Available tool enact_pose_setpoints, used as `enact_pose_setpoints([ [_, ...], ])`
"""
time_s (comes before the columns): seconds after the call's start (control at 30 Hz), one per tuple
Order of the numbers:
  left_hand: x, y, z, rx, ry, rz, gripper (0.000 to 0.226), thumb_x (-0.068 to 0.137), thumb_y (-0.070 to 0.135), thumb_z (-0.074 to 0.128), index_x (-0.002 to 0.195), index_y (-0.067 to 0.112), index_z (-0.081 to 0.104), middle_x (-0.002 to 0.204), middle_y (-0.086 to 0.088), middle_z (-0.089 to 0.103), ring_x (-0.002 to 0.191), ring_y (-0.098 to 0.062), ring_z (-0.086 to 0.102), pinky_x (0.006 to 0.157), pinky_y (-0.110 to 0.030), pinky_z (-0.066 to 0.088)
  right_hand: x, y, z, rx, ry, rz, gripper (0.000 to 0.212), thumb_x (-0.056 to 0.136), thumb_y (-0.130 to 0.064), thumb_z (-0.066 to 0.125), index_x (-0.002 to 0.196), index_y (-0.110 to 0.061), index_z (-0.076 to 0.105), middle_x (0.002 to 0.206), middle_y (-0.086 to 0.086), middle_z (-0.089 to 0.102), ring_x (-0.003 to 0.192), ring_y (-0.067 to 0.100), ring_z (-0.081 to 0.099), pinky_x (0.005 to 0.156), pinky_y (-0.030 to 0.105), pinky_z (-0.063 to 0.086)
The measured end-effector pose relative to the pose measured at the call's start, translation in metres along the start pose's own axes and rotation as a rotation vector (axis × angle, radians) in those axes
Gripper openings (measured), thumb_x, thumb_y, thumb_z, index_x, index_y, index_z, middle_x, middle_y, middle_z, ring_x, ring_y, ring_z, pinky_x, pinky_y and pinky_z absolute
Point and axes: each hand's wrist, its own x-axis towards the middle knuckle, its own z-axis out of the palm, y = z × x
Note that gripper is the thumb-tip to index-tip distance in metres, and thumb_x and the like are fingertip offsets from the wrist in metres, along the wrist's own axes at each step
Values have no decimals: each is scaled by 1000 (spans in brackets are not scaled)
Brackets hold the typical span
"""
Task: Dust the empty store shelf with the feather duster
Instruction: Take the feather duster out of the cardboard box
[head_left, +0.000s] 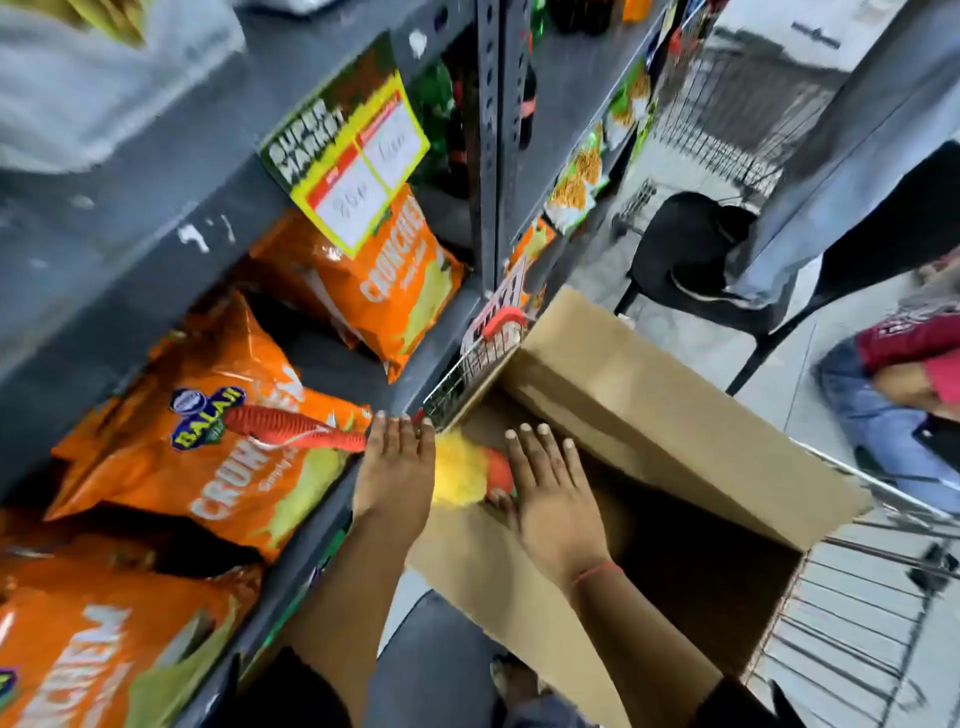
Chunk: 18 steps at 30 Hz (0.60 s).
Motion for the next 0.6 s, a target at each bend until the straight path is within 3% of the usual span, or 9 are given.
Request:
enact_pose_setpoints([
  [0.07, 5, -5, -5, -17, 38, -33, 57, 90, 16, 50, 142, -2, 35, 129, -27, 57, 123, -36, 53, 116, -49, 22, 3, -3, 7, -29, -24, 11, 58, 88, -39, 35, 126, 2, 52, 125, 23, 56, 120, 38, 48, 107, 42, 9],
  [0.1, 7, -7, -8, -8, 47, -21, 53, 74, 19, 69, 123, -1, 59, 101, -23, 72, 96, -32, 69, 101, -46, 45, 4, -3, 12, -33, -33, 15, 59, 89, -41, 33, 126, 1, 53, 125, 23, 56, 120, 38, 48, 107, 43, 9],
  [0.13, 10, -8, -10, -8, 54, -7, 43, 52, 20, 83, 91, 2, 75, 72, -16, 75, 68, -28, 72, 76, -38, 57, 4, -5, 13, -24, -48, 38, 61, 92, -44, 29, 126, 1, 53, 125, 23, 56, 120, 38, 48, 107, 43, 9],
  [0.17, 10, -9, -10, -22, 71, 24, 35, 37, 18, 87, 67, 6, 76, 56, -11, 71, 52, -25, 69, 59, -30, 56, 4, -6, 16, -19, -43, 37, 62, 94, -45, 26, 126, 0, 53, 125, 22, 57, 120, 38, 48, 107, 43, 9],
  [0.23, 12, -6, -4, -38, 28, 50, 26, 35, 18, 88, 54, 9, 74, 54, -11, 69, 51, -25, 67, 54, -25, 53, 3, -7, 14, -10, -46, 43, 63, 96, -46, 21, 127, 0, 52, 125, 22, 57, 121, 38, 48, 107, 43, 8],
  [0.3, 3, -5, -15, -31, 111, 54, 24, 26, 18, 87, 42, 13, 71, 45, -9, 64, 41, -24, 64, 48, -22, 51, 2, -7, 7, -18, -36, 46, 67, 99, -46, 12, 128, -1, 52, 126, 22, 56, 122, 38, 47, 108, 43, 6],
  [0.4, -13, -6, -29, -54, 26, 57, 12, 57, 17, 79, 70, 15, 78, 70, -8, 73, 65, -26, 71, 64, -28, 56, -1, -9, -7, -14, -4, 51, 61, 94, -46, 26, 128, -2, 51, 126, 21, 56, 122, 37, 46, 108, 42, 6],
  [0.5, -30, -8, -50, -71, -10, 106, 28, 86, 4, 54, 107, 11, 71, 109, -14, 69, 101, -31, 66, 86, -34, 51, -4, -14, -29, 20, 39, 72, 55, 90, -39, 35, 129, -3, 51, 127, 20, 56, 125, 35, 43, 109, 42, 7],
  [0.6, -54, -6, -72, -120, -41, 97, 36, 91, -3, 42, 119, 6, 63, 122, -15, 63, 115, -32, 58, 94, -36, 46, -10, -21, -56, 55, 63, 71, 52, 98, -41, 24, 133, -7, 43, 131, 19, 53, 130, 31, 31, 109, 42, 7],
])
